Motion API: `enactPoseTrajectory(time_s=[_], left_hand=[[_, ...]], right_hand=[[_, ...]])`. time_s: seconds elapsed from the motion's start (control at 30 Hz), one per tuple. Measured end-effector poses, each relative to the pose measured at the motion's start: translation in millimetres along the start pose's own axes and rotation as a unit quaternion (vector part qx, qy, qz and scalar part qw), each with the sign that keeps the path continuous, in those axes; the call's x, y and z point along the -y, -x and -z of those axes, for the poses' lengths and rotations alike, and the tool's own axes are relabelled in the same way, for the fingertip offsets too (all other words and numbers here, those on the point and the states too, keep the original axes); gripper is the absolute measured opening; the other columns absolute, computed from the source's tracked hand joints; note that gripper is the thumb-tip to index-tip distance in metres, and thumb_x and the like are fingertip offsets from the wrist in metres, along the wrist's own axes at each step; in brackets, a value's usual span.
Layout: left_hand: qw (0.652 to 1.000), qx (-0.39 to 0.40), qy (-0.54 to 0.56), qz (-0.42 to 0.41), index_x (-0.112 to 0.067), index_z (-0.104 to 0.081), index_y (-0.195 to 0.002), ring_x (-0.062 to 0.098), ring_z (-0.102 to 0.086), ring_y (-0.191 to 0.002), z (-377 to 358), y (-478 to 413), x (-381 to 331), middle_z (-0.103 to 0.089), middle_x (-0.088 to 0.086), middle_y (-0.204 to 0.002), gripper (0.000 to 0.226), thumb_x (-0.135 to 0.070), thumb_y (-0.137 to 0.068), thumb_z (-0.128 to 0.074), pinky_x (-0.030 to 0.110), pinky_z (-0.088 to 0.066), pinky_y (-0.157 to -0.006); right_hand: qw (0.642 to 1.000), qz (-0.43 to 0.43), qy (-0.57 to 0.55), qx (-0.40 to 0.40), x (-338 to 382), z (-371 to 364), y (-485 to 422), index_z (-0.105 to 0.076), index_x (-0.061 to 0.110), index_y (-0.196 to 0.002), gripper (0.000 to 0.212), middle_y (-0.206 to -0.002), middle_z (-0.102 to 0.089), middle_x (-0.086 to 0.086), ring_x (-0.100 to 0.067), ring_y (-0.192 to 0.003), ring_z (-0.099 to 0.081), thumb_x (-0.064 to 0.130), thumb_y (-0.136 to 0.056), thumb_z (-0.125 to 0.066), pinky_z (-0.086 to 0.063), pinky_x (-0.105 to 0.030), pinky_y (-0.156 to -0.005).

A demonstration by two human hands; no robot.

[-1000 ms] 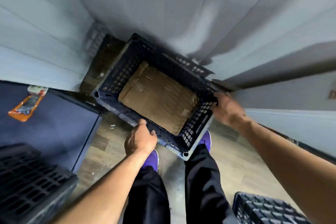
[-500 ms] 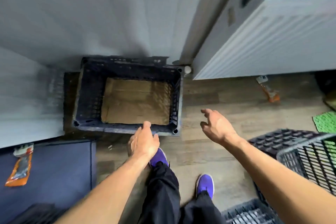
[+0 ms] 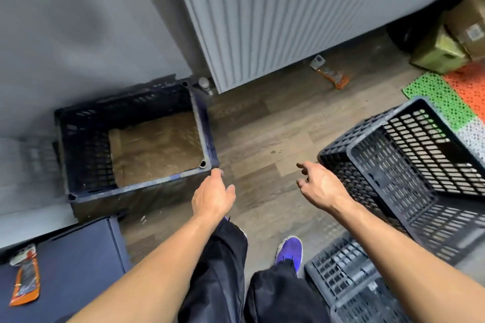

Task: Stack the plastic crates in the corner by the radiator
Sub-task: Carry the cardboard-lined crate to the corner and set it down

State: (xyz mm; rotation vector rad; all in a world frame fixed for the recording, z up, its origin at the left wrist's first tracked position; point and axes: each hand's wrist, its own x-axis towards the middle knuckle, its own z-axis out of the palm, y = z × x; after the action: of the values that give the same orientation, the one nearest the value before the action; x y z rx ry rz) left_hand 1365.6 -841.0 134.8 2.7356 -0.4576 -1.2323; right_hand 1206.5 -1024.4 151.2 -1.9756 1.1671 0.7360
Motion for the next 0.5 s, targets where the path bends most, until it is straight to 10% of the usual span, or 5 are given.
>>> enactPoseTrajectory(time_s=[0.5], left_hand=[[0.997, -0.042, 0.028, 0.066, -0.024, -0.042, -0.138, 0.032, -0.058, -0.116, -33, -52, 53, -0.06, 0.005, -0.124, 0.048, -0.038, -0.094, -0.056, 0.04, -0.044, -0.094]], right_hand=[[0.997, 0.047, -0.021, 0.051, 50, -94, -53, -0.046, 0.018, -0.148, 0.052, -0.14, -0.06, -0.009, -0.028, -0.129, -0.056, 0.022, -0.096, -0.051, -0.042, -0.035, -0.106]])
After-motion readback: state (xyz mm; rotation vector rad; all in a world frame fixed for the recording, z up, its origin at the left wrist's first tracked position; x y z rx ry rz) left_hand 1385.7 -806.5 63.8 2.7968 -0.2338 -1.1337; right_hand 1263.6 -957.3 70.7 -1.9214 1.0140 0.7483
